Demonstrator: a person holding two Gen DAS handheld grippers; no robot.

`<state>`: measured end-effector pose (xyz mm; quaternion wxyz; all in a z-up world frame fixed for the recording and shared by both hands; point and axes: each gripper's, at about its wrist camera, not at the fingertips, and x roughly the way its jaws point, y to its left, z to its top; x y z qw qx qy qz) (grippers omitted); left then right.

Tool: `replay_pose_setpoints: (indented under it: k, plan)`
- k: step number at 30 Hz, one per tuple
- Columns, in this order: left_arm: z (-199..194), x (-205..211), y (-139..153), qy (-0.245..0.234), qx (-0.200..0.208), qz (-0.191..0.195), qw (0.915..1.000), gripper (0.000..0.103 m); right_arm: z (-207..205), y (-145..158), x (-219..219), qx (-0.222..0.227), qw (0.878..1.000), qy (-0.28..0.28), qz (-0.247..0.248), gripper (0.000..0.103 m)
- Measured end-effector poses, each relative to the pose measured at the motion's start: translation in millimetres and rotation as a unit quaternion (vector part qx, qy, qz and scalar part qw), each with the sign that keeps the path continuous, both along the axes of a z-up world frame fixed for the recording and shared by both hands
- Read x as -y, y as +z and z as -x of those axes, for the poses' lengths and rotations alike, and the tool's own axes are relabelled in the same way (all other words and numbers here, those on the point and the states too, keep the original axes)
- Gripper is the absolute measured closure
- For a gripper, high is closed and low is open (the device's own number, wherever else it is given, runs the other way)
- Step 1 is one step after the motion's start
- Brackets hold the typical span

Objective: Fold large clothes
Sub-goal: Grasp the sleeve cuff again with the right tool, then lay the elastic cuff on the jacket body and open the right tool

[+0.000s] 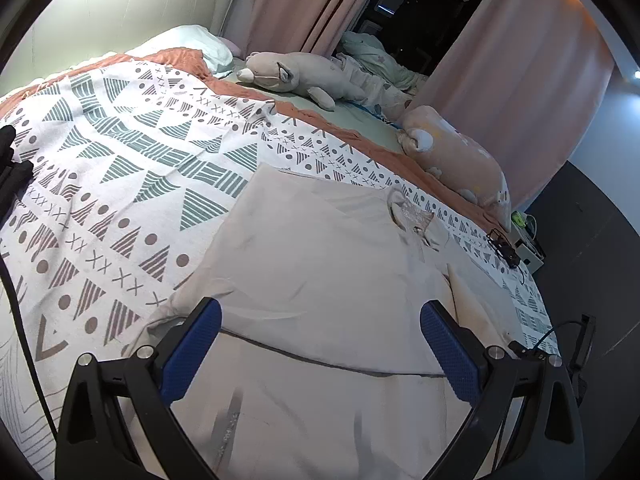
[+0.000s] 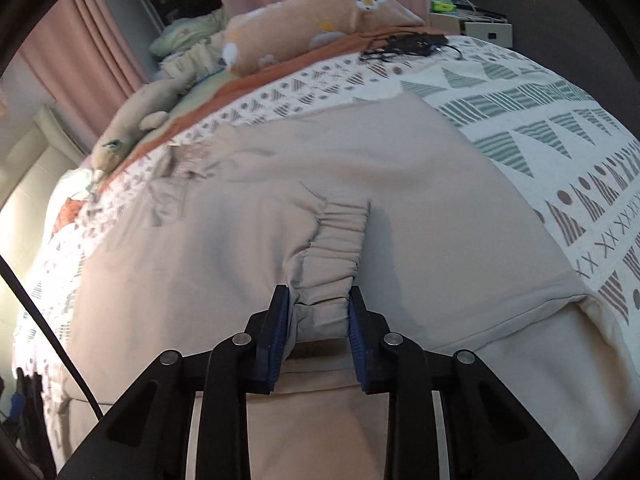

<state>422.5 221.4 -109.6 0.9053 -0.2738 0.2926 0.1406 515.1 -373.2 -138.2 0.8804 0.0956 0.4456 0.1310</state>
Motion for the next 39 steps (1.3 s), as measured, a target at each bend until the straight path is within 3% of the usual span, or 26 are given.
replay_pose_setpoints:
  k: [3, 10, 21, 27, 30, 33, 34, 36, 37, 39]
  plan:
    - [9, -10, 2, 0.006, -0.003, -0.011, 0.9999, 0.001, 29, 5, 0, 0.022, 0.999, 0.020, -0.014, 0.080]
    - [37, -46, -2, 0.028, -0.006, -0.007, 0.9996, 0.001, 65, 11, -37, 0.037, 0.996, 0.066, -0.040, 0.098]
    - [63, -81, -6, 0.053, -0.011, -0.009, 0.9985, 0.001, 70, 1, -97, 0.038, 0.989, 0.140, -0.034, 0.099]
    - [64, -83, -6, 0.055, -0.014, -0.012, 0.9983, 0.001, 68, -5, -120, 0.021, 0.977, 0.197, -0.078, 0.099]
    - [62, -82, -6, 0.054, -0.018, -0.011, 0.9983, 0.001, 66, -8, -129, 0.005, 0.975, 0.211, -0.063, 0.098]
    - [58, -78, -5, 0.052, -0.020, -0.006, 0.9984, 0.001, 68, -7, -131, 0.018, 0.979, 0.201, -0.020, 0.095]
    - [58, -75, -3, 0.051, -0.018, -0.006, 0.9985, 0.001, 68, -7, -130, 0.020, 0.980, 0.197, -0.011, 0.085]
    - [56, -68, 2, 0.049, -0.016, -0.016, 0.9986, 0.001, 68, -5, -128, 0.021, 0.981, 0.190, -0.005, 0.036]
    - [56, -63, 4, 0.047, -0.015, -0.022, 0.9985, 0.001, 68, -4, -125, 0.024, 0.982, 0.186, -0.004, 0.006]
    - [55, -55, 9, 0.040, -0.011, -0.031, 0.9987, 0.001, 72, 2, -121, 0.036, 0.983, 0.179, 0.001, 0.005]
